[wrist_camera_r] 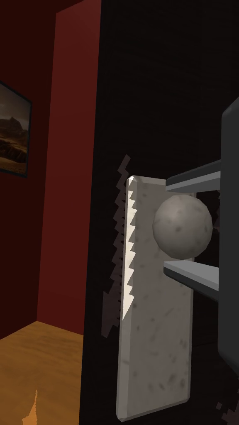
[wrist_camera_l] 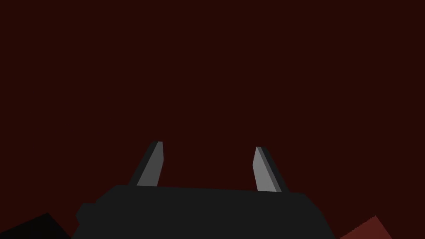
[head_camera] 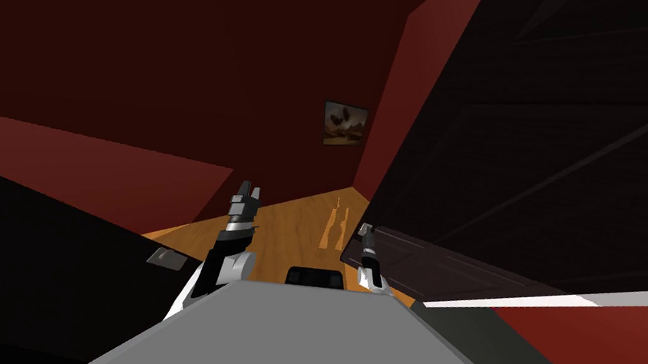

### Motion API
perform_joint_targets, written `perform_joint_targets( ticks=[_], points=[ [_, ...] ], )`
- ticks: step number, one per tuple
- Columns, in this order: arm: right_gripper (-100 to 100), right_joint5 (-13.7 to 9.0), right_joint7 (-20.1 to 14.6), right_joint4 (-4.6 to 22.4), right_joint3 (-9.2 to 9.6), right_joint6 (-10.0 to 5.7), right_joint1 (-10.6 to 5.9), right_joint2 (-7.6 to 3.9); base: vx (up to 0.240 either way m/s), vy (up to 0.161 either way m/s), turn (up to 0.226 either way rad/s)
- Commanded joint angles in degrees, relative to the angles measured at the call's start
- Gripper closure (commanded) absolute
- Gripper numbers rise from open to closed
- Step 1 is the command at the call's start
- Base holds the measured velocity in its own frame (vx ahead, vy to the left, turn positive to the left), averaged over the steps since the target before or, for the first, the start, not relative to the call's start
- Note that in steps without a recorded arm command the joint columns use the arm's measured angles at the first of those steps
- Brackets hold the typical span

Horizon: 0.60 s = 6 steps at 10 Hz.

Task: Push the door open

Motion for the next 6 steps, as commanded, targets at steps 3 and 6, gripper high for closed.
perform_joint_targets(
  ticks=[3,6],
  points=[
    [100,-0.71,0.33,0.01,-1.21,0.26,-0.07,-0.55,0.092,0.021,-0.033],
    [100,-1.76,0.82,-0.02,-3.01,0.62,-0.21,-1.01,0.195,0.012,-0.049]
  ],
)
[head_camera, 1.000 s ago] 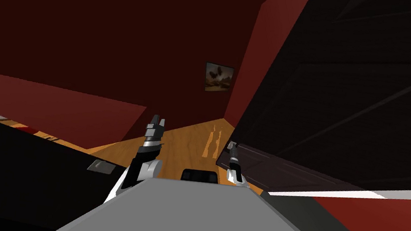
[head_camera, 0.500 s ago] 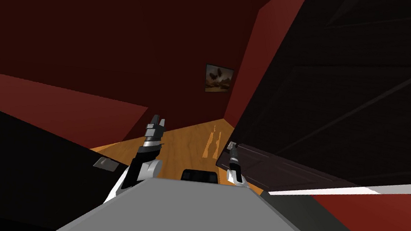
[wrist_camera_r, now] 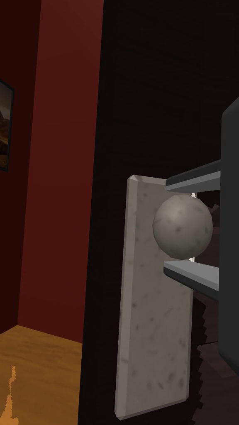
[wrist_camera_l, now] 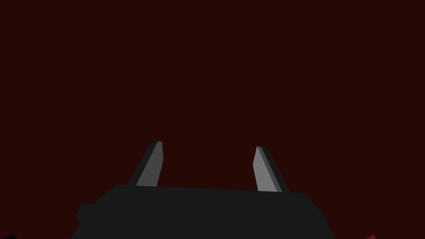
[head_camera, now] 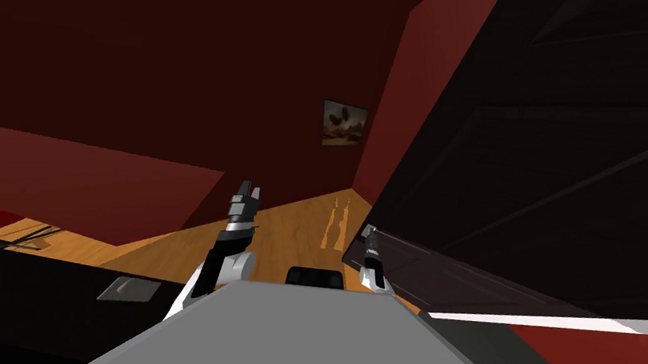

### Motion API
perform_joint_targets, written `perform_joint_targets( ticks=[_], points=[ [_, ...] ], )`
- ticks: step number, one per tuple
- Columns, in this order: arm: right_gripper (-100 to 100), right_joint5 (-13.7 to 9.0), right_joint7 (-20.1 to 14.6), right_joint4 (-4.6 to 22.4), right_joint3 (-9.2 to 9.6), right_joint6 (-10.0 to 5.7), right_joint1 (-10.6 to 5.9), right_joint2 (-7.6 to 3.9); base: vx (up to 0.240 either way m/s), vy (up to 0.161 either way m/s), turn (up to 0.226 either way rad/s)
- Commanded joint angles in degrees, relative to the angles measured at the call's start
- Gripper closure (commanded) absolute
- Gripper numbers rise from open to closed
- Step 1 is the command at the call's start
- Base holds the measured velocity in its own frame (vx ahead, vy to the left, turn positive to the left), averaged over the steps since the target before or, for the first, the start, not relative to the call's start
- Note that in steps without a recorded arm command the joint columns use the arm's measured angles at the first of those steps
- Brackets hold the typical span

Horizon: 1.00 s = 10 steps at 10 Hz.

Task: Push the door open

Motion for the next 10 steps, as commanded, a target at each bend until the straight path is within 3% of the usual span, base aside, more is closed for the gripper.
perform_joint_targets(
  ticks=[1,8,9,10],
  points=[
    [100,-0.69,0.43,-1.13,-1.36,0.37,0.23,-0.43,0.215,0.011,-0.041],
    [100,-3.23,1.62,-1.19,-5.70,1.24,-0.11,0.04,0.202,0.037,-0.068],
    [100,-2.97,1.64,-1.39,-5.28,1.56,0.22,0.20,0.099,0.022,-0.044],
    [100,-3.60,1.99,-1.46,-6.48,1.48,0.28,-0.32,0.149,-0.024,-0.041]
  ],
)
